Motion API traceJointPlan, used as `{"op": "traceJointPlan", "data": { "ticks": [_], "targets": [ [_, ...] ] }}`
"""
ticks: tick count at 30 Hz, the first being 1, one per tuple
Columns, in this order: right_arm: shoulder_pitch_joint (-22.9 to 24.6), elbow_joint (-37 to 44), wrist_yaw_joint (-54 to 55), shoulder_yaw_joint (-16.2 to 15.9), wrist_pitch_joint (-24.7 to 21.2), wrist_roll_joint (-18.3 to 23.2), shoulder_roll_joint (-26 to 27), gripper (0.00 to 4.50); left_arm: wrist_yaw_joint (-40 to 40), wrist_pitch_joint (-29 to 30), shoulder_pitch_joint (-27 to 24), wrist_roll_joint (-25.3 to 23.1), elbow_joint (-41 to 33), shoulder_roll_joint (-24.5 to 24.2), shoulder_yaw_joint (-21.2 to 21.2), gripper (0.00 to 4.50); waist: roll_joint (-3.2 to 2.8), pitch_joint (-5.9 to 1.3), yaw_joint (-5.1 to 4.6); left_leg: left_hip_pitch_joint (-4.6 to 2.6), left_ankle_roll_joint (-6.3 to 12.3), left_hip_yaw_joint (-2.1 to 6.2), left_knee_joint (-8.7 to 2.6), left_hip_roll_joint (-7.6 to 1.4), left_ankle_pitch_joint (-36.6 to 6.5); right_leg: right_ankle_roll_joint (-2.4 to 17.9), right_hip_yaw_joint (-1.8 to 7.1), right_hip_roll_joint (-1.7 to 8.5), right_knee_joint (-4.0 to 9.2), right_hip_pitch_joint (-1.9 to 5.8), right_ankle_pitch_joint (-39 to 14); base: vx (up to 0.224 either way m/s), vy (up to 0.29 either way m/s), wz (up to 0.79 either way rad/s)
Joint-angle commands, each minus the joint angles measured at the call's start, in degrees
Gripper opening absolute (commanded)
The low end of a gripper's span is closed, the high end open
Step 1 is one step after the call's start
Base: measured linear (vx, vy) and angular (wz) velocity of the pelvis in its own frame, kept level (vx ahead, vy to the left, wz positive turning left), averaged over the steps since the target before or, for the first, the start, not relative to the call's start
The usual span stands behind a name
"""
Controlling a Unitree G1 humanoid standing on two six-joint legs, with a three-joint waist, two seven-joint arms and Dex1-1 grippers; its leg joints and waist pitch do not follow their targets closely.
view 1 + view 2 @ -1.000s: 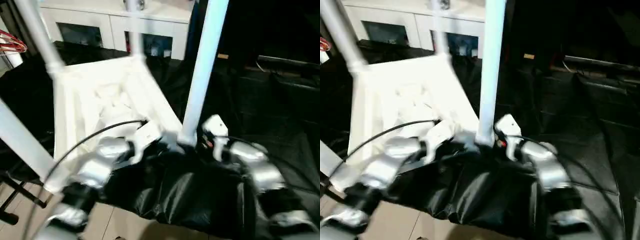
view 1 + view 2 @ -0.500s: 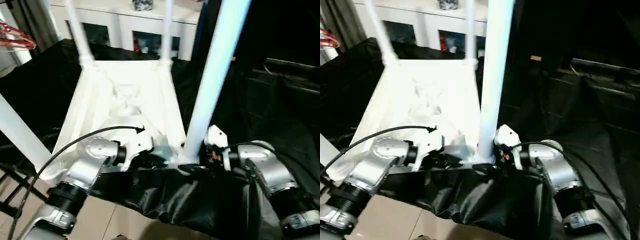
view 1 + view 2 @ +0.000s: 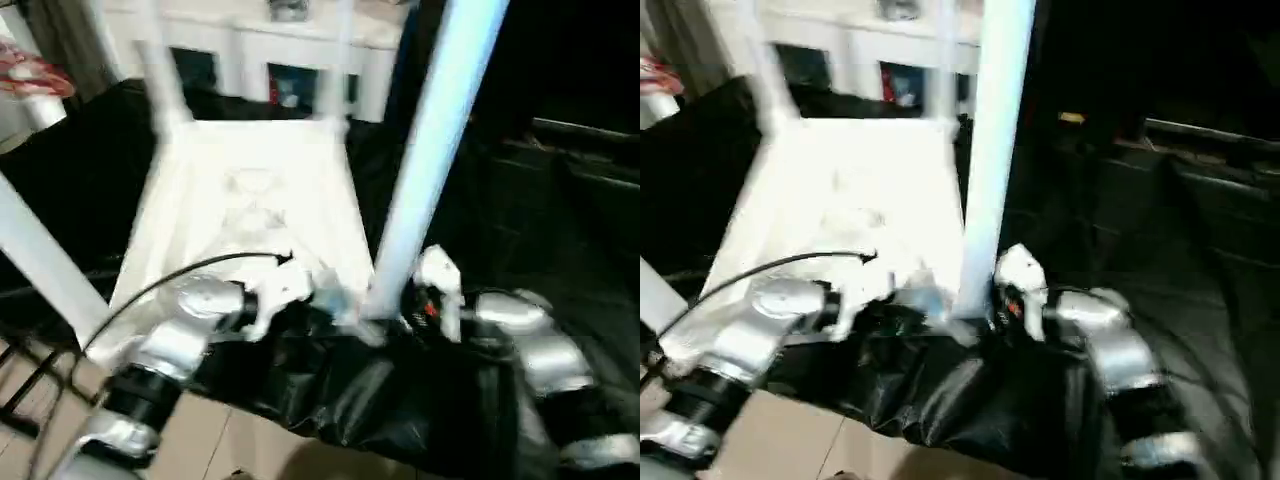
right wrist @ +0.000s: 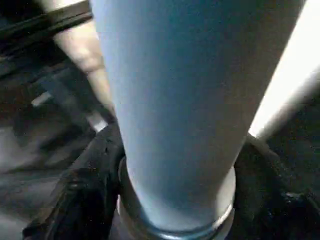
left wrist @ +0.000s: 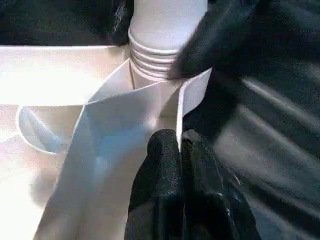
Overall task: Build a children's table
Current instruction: Rotate leg to tighten
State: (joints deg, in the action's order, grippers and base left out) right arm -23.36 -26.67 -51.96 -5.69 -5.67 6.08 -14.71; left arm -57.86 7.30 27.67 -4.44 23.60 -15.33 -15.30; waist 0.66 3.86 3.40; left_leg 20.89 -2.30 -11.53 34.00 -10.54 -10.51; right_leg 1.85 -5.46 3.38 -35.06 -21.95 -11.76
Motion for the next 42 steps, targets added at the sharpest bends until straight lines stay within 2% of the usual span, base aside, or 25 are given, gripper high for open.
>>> {"op": "traceJointPlan", "data": {
  "ticks": [1, 4, 9, 11, 13, 16, 18, 19, 21, 24, 25, 28, 29, 31, 34, 37, 40, 42],
  "targets": [
    [-0.51, -2.86, 5.63, -4.87, 0.47, -2.12, 6.11, 2.72, 9.47, 0.82, 2.32, 0.65, 0.18, 6.48, 0.1, 0.0, 0.86, -3.28, -0.28, -0.73, 1.78, 2.09, -3.89, -3.51, -11.13, 8.93, 3.94, 6.25, 5.57, 2.07, -19.78, 0.0, 0.0, 0.0],
    [-1.14, -4.52, 10.81, -4.86, 1.04, -3.53, 9.39, 2.72, 13.2, 1.73, 2.96, -0.53, 0.86, 8.62, -0.15, 0.0, 0.6, -3.34, -0.59, -0.66, 2.35, 2.02, -3.78, -3.32, -10.64, 8.4, 4.04, 6.17, 5.72, 2.1, -19.65, 0.0, 0.0, 0.0],
    [-4.02, -8.83, 21.62, -4.18, 2.75, -6.8, 15.38, 2.72, 19.21, 3.2, 4.0, -3.12, 1.93, 12.58, -0.6, 0.0, 0.43, -3.57, -1.31, -0.55, 2.66, 2.02, -3.76, -3.34, -9.58, 9.75, 4.03, 6.07, 5.27, 2.17, -15.61, 0.0, 0.0, 0.0],
    [-4.26, -8.86, 21.14, -3.72, 4.01, -6.14, 15.68, 3.28, 19.21, 3.16, 3.97, -3.15, 1.96, 12.78, -0.6, 0.0, 0.37, -3.69, -1.21, -0.43, 3.49, 1.94, -3.65, -3.28, -9.04, 9.63, 4.07, 6.13, 5.25, 2.32, -14.56, 0.0, 0.0, 0.0],
    [-4.49, -8.31, 19.19, -2.37, 4.05, -3.8, 15.69, 3.42, 18.63, 2.71, 3.62, -3.12, 1.87, 12.67, -0.63, 0.0, 0.33, -3.68, -1.19, -0.31, 4.12, 1.9, -3.67, -3.31, -8.51, 9.78, 4.08, 6.0, 5.12, 2.34, -13.23, 0.0, 0.0, 0.0],
    [-4.17, -7.22, 17.01, -2.38, 4.12, -3.37, 14.25, 3.63, 17.04, 2.2, 2.88, -2.62, 1.01, 11.67, -0.81, 0.0, 0.27, -3.67, -1.21, -0.35, 4.35, 1.92, -3.71, -3.41, -8.74, 10.07, 4.03, 6.02, 5.11, 2.33, -12.99, 0.0, 0.0, 0.0],
    [-3.95, -6.63, 15.53, -2.49, 4.28, -3.58, 12.95, 3.93, 15.72, 2.02, 2.44, -2.18, 0.46, 10.86, -0.72, 0.0, 0.32, -3.69, -1.18, -0.28, 4.46, 1.91, -3.68, -3.4, -8.75, 10.13, 4.05, 6.05, 5.05, 2.43, -12.82, 0.0, 0.0, 0.0],
    [-3.49, -5.28, 11.92, -2.63, 4.02, -2.9, 10.85, 3.93, 13.33, 1.47, 2.0, -1.35, -0.19, 9.68, -0.54, 0.0, -0.02, -3.77, -1.04, -0.28, 4.63, 1.95, -3.63, -3.36, -8.57, 10.16, 4.04, 6.09, 5.04, 2.52, -12.55, 0.0, 0.0, 0.0],
    [-2.6, -2.95, 5.54, -3.66, 3.85, -1.52, 6.98, 3.93, 9.02, 0.43, 1.28, 0.17, -1.35, 7.73, -0.4, 0.0, 0.15, -3.92, -0.98, -0.14, 5.17, 1.92, -3.55, -3.47, -7.8, 10.62, 4.07, 6.03, 4.72, 2.64, -10.3, 0.0, 0.0, 0.0],
    [-2.02, -1.65, 1.33, -4.23, 3.35, -0.62, 4.47, 3.93, 5.78, 0.08, 0.74, 1.27, -2.15, 6.22, -0.45, 0.0, 0.26, -3.9, -0.86, -0.08, 6.15, 1.86, -3.47, -3.48, -7.09, 11.3, 4.03, 5.96, 4.5, 2.69, -8.26, 0.0, 0.0, 0.0],
    [-1.58, -0.45, -2.6, -4.59, 2.83, 0.45, 2.37, 3.93, 2.66, -0.56, 0.36, 2.16, -2.6, 4.73, -0.63, 0.0, 0.04, -3.74, -0.75, -0.18, 6.33, 1.84, -3.47, -3.42, -7.88, 11.32, 4.0, 5.95, 4.8, 2.57, -9.57, 0.0, 0.0, 0.0],
    [-1.27, 0.61, -6.92, -5.04, 2.25, 1.13, -0.13, 3.93, -1.19, -0.68, -0.1, 3.05, -3.22, 2.71, -0.98, 0.0, 0.05, -3.64, -0.68, -0.31, 5.9, 1.89, -3.56, -3.48, -9.25, 10.94, 3.96, 5.96, 5.07, 2.53, -12.5, 0.0, 0.0, 0.0],
    [-1.12, 1.2, -10.07, -5.4, 2.01, 1.28, -1.96, 3.93, -3.68, -0.62, -0.28, 3.47, -3.37, 1.21, -1.16, 0.0, -0.02, -3.55, -0.55, -0.54, 5.34, 1.9, -3.64, -3.61, -10.23, 10.63, 3.97, 5.89, 5.23, 2.29, -14.2, 0.0, 0.0, 0.0],
    [-1.15, 1.72, -14.83, -5.82, 1.88, 1.18, -4.48, 3.93, -7.89, -0.66, -0.39, 4.1, -3.42, -1.37, -1.61, 0.0, -0.05, -3.55, -0.15, -0.54, 5.12, 1.81, -3.65, -3.71, -10.42, 10.55, 4.0, 5.83, 5.1, 2.28, -14.48, 0.0, 0.0, 0.0],
    [-1.31, 1.77, -16.33, -6.2, 1.83, 1.31, -5.42, 3.93, -9.79, -0.32, -0.47, 4.5, -3.67, -2.4, -1.8, 0.0, -0.12, -3.64, 0.25, -0.66, 4.79, 1.81, -3.74, -3.89, -9.62, 11.12, 4.07, 5.88, 4.78, 2.16, -12.5, 0.0, 0.0, 0.0],
    [-1.65, 1.89, -18.9, -7.26, 2.41, 1.13, -7.1, 3.93, -13.05, 0.31, -0.43, 5.07, -4.08, -4.53, -2.25, 0.0, -0.07, -3.75, 0.35, -0.55, 4.84, 1.85, -3.72, -3.86, -8.82, 11.85, 4.01, 5.94, 4.5, 2.38, -10.47, 0.0, 0.0, 0.0],
    [-1.92, 1.64, -19.17, -7.39, 3.89, 0.76, -7.25, 3.61, -13.15, -0.25, 0.09, 4.97, -3.42, -4.85, -1.92, 0.0, 0.22, -3.78, 0.29, -0.45, 4.87, 1.84, -3.65, -3.75, -8.32, 11.95, 4.03, 6.01, 4.41, 2.45, -10.24, 0.0, 0.0, 0.0],
    [-2.05, 1.64, -19.56, -7.59, 3.91, 0.84, -7.34, 3.61, -13.15, -0.55, 0.36, 5.17, -3.13, -4.91, -1.78, 0.0, 0.16, -3.76, 0.32, -0.47, 4.92, 1.8, -3.61, -3.72, -8.13, 11.89, 4.04, 6.03, 4.54, 2.44, -10.55, 0.0, 0.0, 0.0]
  ]
}}
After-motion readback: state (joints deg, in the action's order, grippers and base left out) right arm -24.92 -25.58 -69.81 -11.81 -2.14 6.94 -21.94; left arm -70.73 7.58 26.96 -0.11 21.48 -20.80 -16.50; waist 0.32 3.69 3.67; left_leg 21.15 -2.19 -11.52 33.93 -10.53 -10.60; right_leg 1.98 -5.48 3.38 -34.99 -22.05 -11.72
